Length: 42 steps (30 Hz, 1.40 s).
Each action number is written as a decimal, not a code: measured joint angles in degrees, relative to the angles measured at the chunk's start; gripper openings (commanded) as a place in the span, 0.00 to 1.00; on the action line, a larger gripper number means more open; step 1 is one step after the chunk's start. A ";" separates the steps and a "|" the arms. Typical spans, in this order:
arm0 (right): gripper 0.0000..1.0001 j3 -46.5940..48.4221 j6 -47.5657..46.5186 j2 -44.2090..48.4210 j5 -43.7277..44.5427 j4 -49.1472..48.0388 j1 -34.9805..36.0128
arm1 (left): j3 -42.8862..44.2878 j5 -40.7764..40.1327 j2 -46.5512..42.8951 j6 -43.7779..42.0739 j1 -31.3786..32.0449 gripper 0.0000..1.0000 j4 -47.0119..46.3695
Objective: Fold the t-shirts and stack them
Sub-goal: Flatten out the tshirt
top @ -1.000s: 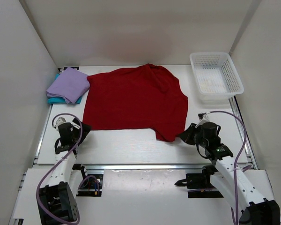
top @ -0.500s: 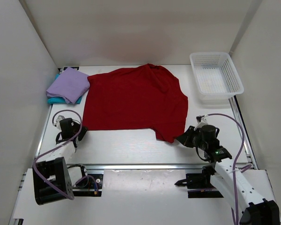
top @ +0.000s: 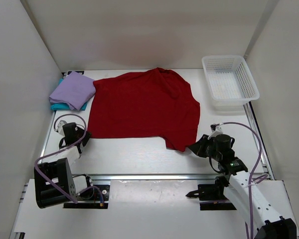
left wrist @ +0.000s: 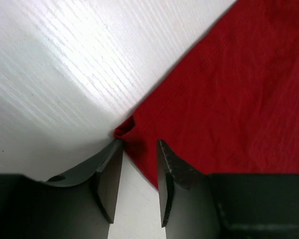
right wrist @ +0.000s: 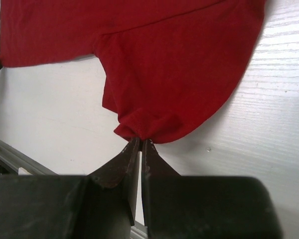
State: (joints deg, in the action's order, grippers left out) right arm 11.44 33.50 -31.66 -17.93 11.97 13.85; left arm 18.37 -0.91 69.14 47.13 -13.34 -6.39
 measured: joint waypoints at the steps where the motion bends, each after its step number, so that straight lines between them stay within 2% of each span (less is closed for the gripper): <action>1: 0.00 0.00 0.02 0.00 0.11 0.26 -0.04 | 0.00 -0.09 -0.11 0.00 -0.02 0.44 -0.52; 3: 0.00 0.00 0.07 0.33 0.09 0.87 -0.35 | 0.00 -0.13 -0.11 0.24 -0.20 0.19 -1.29; 4: 0.00 0.02 0.04 0.42 0.07 1.20 -0.61 | 0.00 0.07 0.04 0.22 -0.46 0.13 -1.68; 5: 0.01 0.04 0.04 0.59 0.11 1.53 -0.92 | 0.02 0.31 0.35 0.07 -0.74 0.02 -1.99; 6: 0.01 0.15 0.02 0.68 0.13 2.12 -1.29 | 0.04 0.59 0.72 0.07 -1.07 0.00 -2.29; 10: 0.00 2.16 0.00 1.18 0.63 5.14 -1.99 | 0.42 1.33 0.79 -0.42 -1.46 0.00 -1.73; 14: 0.01 6.64 -0.15 2.38 1.25 9.29 -2.51 | 2.36 2.14 -3.30 -1.31 -1.09 0.00 0.17; 20: 0.00 17.75 -2.95 3.52 3.52 15.96 -4.66 | 7.93 4.59 -11.87 -4.09 -0.63 0.00 3.41; 25: 0.00 29.31 -6.40 0.92 7.52 21.40 -4.37 | 15.21 9.29 -13.09 -5.51 1.92 0.00 6.93; 31: 0.00 53.86 -10.51 -7.17 15.72 28.65 2.05 | 28.09 15.74 -14.71 -5.77 6.64 0.00 12.44; 39: 0.00 92.74 -16.39 -20.48 24.55 36.46 10.12 | 48.15 22.75 -16.70 -4.15 4.61 0.00 15.82; 42: 0.00 99.84 -19.82 -24.35 29.92 33.73 16.48 | 53.83 23.93 -14.58 -3.58 3.69 0.00 15.80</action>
State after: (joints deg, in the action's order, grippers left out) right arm 111.28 13.67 -56.01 11.99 45.69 30.33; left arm 72.20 23.03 54.57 43.55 -9.65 9.41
